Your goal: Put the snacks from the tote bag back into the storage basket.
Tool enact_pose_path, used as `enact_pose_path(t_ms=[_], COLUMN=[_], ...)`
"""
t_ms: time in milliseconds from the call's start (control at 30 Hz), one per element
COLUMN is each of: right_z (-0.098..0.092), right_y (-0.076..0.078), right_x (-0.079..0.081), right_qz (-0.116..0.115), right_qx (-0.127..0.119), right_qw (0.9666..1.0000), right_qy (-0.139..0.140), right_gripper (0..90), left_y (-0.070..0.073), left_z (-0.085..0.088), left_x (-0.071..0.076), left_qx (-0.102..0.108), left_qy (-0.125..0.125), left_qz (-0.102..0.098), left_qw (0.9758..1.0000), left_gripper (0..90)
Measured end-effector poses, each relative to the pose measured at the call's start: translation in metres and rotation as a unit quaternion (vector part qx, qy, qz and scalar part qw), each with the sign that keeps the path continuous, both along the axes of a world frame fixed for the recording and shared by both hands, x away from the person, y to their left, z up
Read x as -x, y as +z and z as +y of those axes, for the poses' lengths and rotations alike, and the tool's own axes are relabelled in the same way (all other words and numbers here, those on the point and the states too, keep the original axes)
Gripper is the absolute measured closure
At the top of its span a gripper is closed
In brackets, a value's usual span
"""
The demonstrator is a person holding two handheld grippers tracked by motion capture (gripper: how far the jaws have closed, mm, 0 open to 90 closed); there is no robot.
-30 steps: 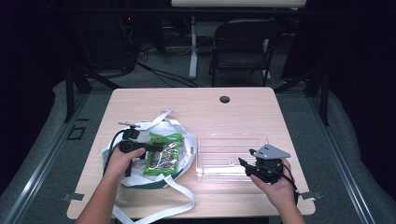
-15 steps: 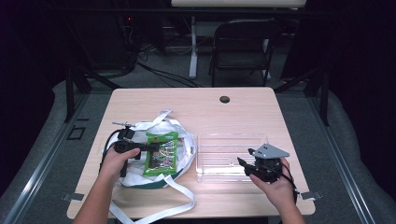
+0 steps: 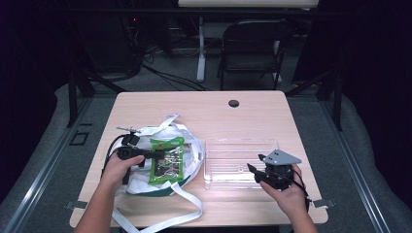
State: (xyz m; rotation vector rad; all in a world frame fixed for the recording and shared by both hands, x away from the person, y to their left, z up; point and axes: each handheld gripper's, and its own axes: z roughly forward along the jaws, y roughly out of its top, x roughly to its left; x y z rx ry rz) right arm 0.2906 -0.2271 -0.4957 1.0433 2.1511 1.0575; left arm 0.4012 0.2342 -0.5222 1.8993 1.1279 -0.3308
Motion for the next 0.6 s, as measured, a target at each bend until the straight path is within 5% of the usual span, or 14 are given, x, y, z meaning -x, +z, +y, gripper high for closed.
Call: enact_pose_path(t_ms=[300,600], right_z=[0.001,0.003], right_y=[0.000,0.000], right_x=[-0.001,-0.001], right_qz=[-0.005,-0.018], right_qx=[0.006,0.021], right_qw=[1.0000,0.9996], right_qy=[0.001,0.007], right_gripper=[47.4,49.0], left_y=[0.008,0.019], left_z=[0.004,0.007], left_x=[0.003,0.007], left_qx=[0.011,0.017], left_qy=[0.011,0.022], left_qz=[-0.024,-0.069], left_qw=[0.9996,0.9972], left_gripper=[72.7,72.8])
